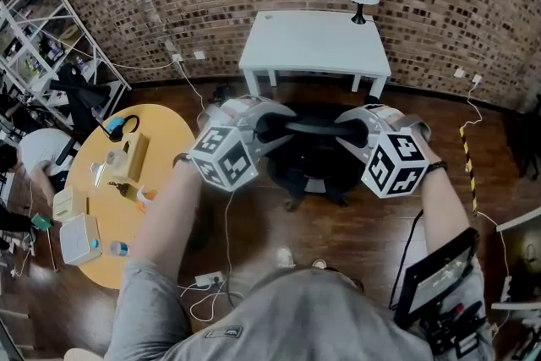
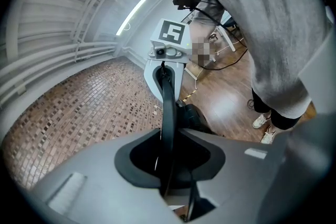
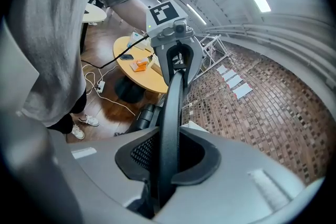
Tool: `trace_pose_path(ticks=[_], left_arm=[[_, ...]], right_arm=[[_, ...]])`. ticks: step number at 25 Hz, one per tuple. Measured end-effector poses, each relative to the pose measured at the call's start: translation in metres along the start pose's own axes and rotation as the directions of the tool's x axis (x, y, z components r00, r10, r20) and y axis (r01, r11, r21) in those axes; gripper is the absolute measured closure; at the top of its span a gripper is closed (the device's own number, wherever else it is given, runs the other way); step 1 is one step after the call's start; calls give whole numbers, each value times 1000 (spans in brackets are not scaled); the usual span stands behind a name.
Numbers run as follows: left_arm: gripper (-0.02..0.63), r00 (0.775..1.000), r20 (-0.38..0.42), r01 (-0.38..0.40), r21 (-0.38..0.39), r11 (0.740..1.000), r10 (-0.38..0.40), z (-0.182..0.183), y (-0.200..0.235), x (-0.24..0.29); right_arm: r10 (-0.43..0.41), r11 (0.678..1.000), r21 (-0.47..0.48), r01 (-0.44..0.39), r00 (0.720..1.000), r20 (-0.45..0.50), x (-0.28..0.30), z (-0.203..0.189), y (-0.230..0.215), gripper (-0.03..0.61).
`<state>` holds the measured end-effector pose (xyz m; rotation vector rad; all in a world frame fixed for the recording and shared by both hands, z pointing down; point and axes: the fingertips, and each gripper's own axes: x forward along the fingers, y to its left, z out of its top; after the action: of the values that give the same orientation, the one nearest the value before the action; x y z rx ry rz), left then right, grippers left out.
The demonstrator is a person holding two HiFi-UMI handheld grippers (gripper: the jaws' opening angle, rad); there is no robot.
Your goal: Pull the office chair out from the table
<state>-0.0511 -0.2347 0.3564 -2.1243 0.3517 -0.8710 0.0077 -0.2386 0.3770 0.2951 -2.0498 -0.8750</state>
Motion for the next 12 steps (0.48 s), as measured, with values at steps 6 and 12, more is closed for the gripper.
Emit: trace_pose_path(ticks=[6,12], left_arm=[[517,999,-20,-26,-12,1000,26,23,-15,-8],[517,1000,-21,-23,-12,1000,23,35,-31,-15]], right_arm=[[12,1000,-20,-11,1000,26,-19,6,18,505],[28,999,-19,-27,999,35,-29,12,36,505]])
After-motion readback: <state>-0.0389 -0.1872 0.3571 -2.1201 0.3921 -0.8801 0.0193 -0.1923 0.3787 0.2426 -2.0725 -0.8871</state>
